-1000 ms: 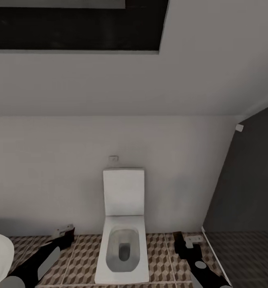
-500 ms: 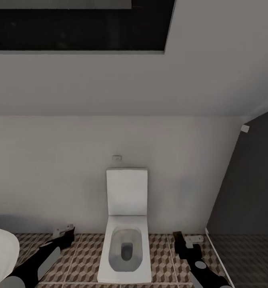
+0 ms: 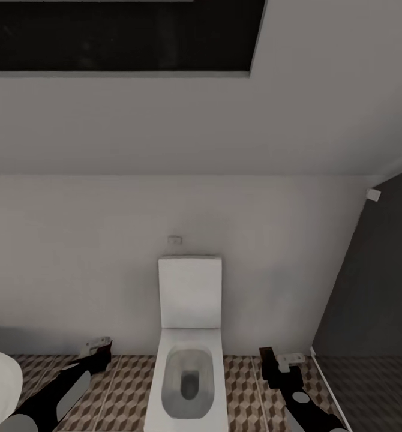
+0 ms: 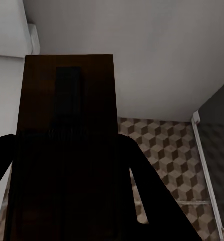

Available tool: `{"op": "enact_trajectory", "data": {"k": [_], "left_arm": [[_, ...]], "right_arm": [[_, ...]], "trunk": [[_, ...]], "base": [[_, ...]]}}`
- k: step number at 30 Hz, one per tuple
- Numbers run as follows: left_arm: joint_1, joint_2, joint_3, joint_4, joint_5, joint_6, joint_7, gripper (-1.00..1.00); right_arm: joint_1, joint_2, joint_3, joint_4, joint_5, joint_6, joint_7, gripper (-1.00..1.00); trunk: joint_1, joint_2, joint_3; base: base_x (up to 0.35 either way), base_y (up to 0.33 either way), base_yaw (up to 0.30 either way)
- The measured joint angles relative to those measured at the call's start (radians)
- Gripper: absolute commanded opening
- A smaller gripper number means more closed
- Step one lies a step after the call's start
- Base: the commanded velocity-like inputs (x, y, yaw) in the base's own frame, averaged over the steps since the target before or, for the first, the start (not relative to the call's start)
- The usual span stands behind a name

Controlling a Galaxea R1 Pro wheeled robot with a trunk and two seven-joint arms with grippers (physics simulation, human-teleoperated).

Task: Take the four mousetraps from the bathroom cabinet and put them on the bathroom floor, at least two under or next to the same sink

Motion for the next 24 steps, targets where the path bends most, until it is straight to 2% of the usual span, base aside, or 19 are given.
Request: {"op": "enact_trajectory", "data": {"k": [18, 24], "left_arm": [[0.0, -0.002, -0.001, 0.006, -0.005, 0.001, 0.001, -1.0], [0.0, 0.006, 0.002, 0.019, -0.005, 0.007, 0.004, -1.0]], "right_arm": [[0.0, -0.003, -0.009, 0.0, -0.008, 0.01, 0.004, -1.0], [0.0, -0.005, -0.012, 0.0, -0.013, 0.012, 0.02, -1.0]], "trunk": [[0.0, 0.0, 0.0], [0.0, 0.0, 0.0]], "base": [[0.011, 0.0, 0.0], [0.164, 0.0, 0.0]]}}
